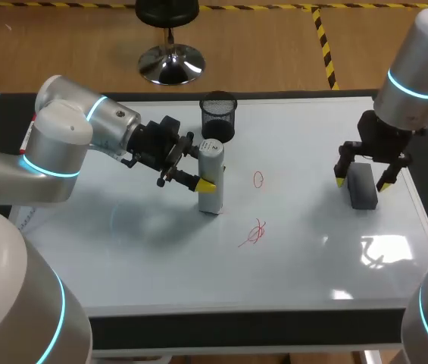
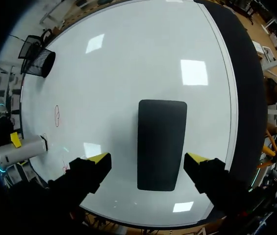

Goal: Pick up the inspection probe, press it on each red-marked spot on the whiteboard one by one, put down the probe, pick up the eraser, and wipe off all the red marks.

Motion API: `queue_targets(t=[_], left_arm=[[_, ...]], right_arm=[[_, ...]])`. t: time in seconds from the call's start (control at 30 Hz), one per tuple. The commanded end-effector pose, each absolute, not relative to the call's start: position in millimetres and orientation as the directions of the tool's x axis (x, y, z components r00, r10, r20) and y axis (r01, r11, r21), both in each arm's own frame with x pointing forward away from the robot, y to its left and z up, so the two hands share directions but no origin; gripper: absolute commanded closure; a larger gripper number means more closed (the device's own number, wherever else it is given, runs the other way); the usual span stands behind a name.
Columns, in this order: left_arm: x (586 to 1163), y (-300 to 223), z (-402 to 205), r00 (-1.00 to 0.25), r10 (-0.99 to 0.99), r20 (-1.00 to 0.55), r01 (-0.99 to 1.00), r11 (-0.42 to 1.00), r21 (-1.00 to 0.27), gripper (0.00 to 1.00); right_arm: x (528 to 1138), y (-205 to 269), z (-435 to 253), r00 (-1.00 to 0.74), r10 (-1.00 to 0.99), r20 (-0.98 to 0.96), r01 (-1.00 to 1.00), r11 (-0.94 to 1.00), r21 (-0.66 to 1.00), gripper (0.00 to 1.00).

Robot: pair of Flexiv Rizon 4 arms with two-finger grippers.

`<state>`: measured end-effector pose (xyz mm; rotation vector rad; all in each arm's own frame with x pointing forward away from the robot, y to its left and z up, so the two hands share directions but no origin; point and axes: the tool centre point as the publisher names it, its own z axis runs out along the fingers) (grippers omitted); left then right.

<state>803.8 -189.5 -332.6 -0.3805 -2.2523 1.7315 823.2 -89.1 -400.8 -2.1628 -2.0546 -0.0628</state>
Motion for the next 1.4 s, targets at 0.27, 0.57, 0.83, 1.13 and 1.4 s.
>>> queue_targets(t=[0.27,0.57,0.83,1.13,1.4], left_arm=[[804.0,-190.0,-343.3,-0.927,0.372,0.056,0.04,0.246,-0.969,1.0],[804.0,-190.0,-343.3,-0.927,0.372,0.056,0.04,0.246,-0.969,1.0],[804.0,-190.0,-343.3,-0.927,0.372,0.056,0.04,0.246,-0.969,1.0],[804.0,-190.0,-343.3,-0.927,0.372,0.056,0.04,0.246,-0.969,1.0],[804.0,-190.0,-343.3,-0.927,0.372,0.056,0.04,0.246,-0.969,1.0]], right_arm=[[823.4,-92.2,-409.8,0.112,0.988,0.105,0.985,-0.096,-0.142,0.0],[822.5,-92.5,-412.4,0.123,0.988,0.095,0.983,-0.108,-0.147,0.58],[822.6,-93.0,-416.9,0.148,0.986,0.081,0.979,-0.135,-0.153,0.69],[821.0,-91.1,-400.5,0.163,0.986,0.044,0.98,-0.157,-0.12,1.0],[820.3,-84.9,-376.3,0.166,0.986,0.011,0.983,-0.164,-0.085,1.0]])
